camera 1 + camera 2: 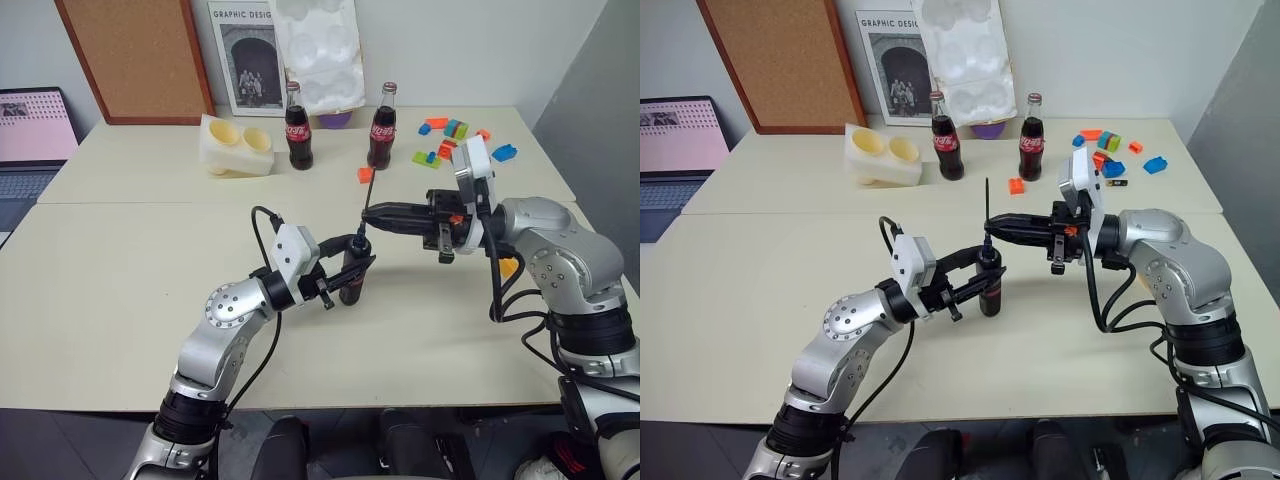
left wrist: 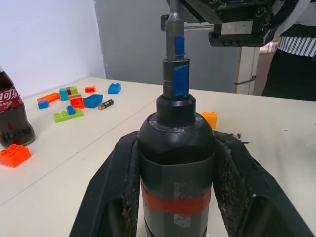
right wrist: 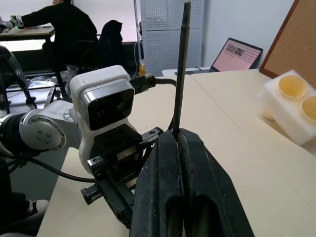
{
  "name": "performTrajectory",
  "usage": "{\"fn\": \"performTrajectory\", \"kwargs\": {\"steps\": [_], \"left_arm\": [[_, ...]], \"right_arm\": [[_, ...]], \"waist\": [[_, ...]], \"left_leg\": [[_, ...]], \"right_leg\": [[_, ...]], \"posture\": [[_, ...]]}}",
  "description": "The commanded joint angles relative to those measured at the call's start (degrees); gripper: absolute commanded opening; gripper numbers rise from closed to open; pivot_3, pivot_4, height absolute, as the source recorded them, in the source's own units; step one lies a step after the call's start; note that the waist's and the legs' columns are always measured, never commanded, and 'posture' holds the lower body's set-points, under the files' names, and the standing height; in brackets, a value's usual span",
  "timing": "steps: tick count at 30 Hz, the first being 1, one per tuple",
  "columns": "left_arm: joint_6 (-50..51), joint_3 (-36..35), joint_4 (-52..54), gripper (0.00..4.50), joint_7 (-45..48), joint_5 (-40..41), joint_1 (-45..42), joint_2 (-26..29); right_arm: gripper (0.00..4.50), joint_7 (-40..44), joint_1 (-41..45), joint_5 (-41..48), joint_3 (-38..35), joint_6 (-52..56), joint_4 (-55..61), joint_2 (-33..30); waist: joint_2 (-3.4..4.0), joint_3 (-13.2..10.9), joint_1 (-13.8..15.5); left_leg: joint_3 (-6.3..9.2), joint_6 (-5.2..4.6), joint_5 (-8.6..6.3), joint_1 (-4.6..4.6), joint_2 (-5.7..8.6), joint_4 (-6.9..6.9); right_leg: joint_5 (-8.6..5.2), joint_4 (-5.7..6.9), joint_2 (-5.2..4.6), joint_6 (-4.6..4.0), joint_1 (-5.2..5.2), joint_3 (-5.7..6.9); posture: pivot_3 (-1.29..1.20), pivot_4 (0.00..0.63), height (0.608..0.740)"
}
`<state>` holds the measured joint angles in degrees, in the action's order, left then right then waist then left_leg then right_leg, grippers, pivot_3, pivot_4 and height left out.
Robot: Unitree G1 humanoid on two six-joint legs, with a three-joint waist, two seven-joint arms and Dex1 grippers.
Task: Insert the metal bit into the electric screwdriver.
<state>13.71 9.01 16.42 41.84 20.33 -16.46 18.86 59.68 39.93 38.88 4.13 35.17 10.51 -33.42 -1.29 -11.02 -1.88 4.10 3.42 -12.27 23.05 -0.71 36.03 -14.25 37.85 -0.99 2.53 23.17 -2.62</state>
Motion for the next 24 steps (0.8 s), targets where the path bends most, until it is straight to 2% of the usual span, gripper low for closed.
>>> {"fn": "performTrajectory", "kwargs": {"steps": [1, 12, 16, 21, 24], "left_arm": [[-0.62, -0.73, 1.89, 1.65, 0.07, 0.4, -0.17, 0.3], [0.24, -0.68, 3.64, 1.65, -1.51, -0.01, -1.04, -0.09], [1.27, -1.38, 2.88, 1.65, -5.95, -6.06, -7.09, 1.6], [1.19, 3.07, -3.34, 1.65, -8.39, -20.54, -16.47, 7.83], [0.28, 7.4, -8.25, 1.65, -6.3, -27.46, -21.13, 11.53]], "right_arm": [[0.55, 0.17, 0.63, -0.44, -0.79, 0.1, 0.53, -0.28], [3.07, -1.47, 0.01, 1.65, -4.85, 2.24, 3.68, -1.45], [3.98, -5.09, -3.18, 1.84, -9.08, 2.41, 7.25, -3.09], [4.02, -9.42, -8.95, -1.29, -13.59, 0.89, 11.05, -6.08], [4.02, -10.46, -12.27, -4.77, -15.55, -0.68, 12.7, -10.05]], "waist": [[0.0, 0.0, 0.0], [0.0, -0.01, 0.01], [-0.03, -0.04, 0.15], [-0.05, -0.04, 0.24], [-0.05, -0.05, 0.18]], "left_leg": [[0.0, 0.0, 0.0, 0.0, 0.0, 0.0], [0.0, 0.0, 0.0, 0.01, 0.0, 0.0], [0.05, 0.0, 0.0, 0.1, 0.0, 0.02], [0.05, 0.0, 0.0, 0.18, 0.04, 0.02], [0.06, 0.0, 0.0, 0.29, 0.06, 0.01]], "right_leg": [[0.0, 0.0, 0.0, 0.0, 0.0, 0.0], [0.0, -0.01, 0.0, 0.0, 0.01, 0.0], [0.0, -0.01, 0.0, 0.01, 0.05, 0.05], [0.01, -0.12, -0.01, 0.03, 0.06, 0.06], [0.01, -0.17, -0.02, 0.04, 0.11, 0.08]], "posture": [[0.0, 0.15, 0.74], [0.0, 0.15, 0.74], [0.0, 0.15, 0.74], [0.0, 0.15, 0.74], [0.0, 0.15, 0.74]]}}
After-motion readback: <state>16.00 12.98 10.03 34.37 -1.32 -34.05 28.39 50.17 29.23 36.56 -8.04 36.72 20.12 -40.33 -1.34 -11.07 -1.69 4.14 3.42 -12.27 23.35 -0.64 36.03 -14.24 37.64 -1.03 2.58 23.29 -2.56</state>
